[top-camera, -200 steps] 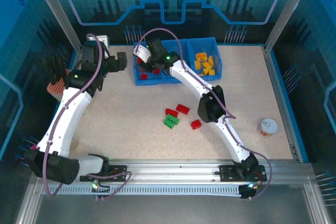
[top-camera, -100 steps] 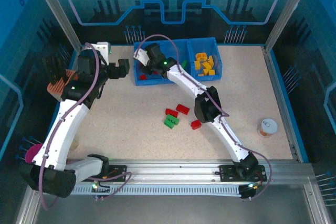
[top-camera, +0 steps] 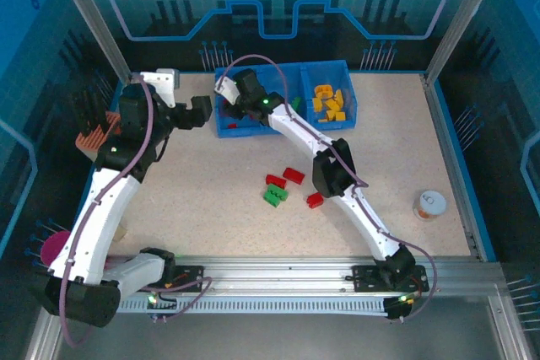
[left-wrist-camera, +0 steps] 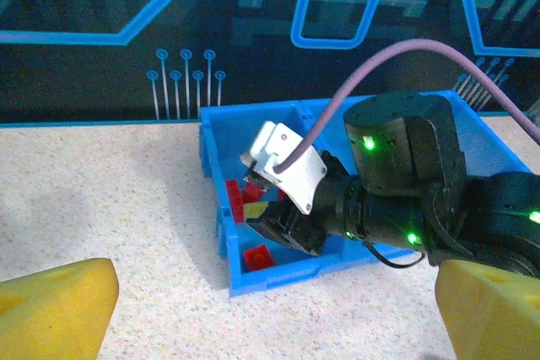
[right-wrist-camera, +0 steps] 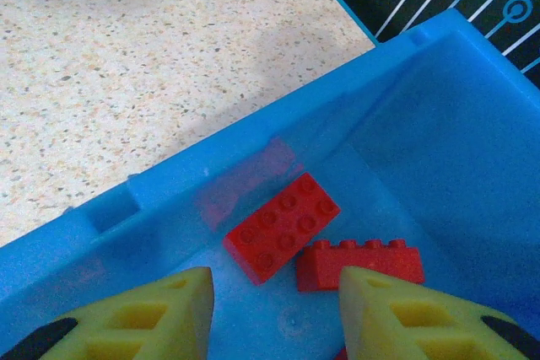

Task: Sort the legos into containers by color
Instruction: Place the lego in the container, then pick up the lego from the middle-left of the table.

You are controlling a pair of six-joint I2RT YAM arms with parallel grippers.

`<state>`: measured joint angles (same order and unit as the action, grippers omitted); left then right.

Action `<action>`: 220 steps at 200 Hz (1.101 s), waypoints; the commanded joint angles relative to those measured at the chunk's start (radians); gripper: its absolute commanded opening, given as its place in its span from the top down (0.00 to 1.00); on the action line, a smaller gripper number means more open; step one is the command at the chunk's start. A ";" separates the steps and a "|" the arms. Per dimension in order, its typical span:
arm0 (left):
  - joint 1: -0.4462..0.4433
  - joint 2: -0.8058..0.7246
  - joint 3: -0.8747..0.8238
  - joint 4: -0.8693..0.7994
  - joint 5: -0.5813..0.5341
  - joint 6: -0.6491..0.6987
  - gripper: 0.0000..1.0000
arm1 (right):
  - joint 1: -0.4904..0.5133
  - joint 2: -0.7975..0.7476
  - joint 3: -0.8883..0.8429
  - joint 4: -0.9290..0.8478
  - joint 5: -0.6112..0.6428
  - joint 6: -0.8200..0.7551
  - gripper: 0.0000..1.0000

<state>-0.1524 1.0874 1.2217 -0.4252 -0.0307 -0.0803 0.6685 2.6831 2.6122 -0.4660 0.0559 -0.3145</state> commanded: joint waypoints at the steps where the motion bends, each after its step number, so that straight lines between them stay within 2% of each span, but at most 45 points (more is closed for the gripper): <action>1: 0.002 0.003 -0.033 -0.063 0.099 -0.034 0.09 | -0.027 -0.198 -0.084 0.008 -0.070 0.022 0.57; 27: -0.032 0.012 -0.095 -0.108 0.176 -0.099 0.12 | -0.043 -0.426 -0.315 0.045 -0.090 0.017 0.54; 64: -0.250 0.036 -0.205 -0.119 0.034 -0.120 0.13 | -0.059 -0.666 -0.553 0.026 -0.016 0.006 0.52; 101: -0.463 0.105 -0.330 -0.080 -0.048 -0.192 0.13 | -0.088 -0.861 -0.783 0.017 0.047 0.038 0.50; 123: -0.563 0.156 -0.379 -0.037 -0.073 -0.236 0.09 | -0.106 -0.961 -0.913 0.017 0.048 0.081 0.49; 154: -0.683 0.263 -0.384 -0.018 -0.132 -0.254 0.09 | -0.109 -1.068 -1.053 0.009 0.039 0.108 0.48; 183: -0.754 0.378 -0.346 -0.012 -0.185 -0.232 0.09 | -0.109 -1.136 -1.145 0.019 0.052 0.123 0.47; 220: -0.769 0.507 -0.263 -0.041 -0.234 -0.201 0.09 | -0.109 -1.206 -1.216 0.021 0.067 0.139 0.47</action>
<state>-0.9150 1.5478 0.8898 -0.4587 -0.1951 -0.3077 0.5625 1.5417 1.4315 -0.4614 0.1055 -0.2028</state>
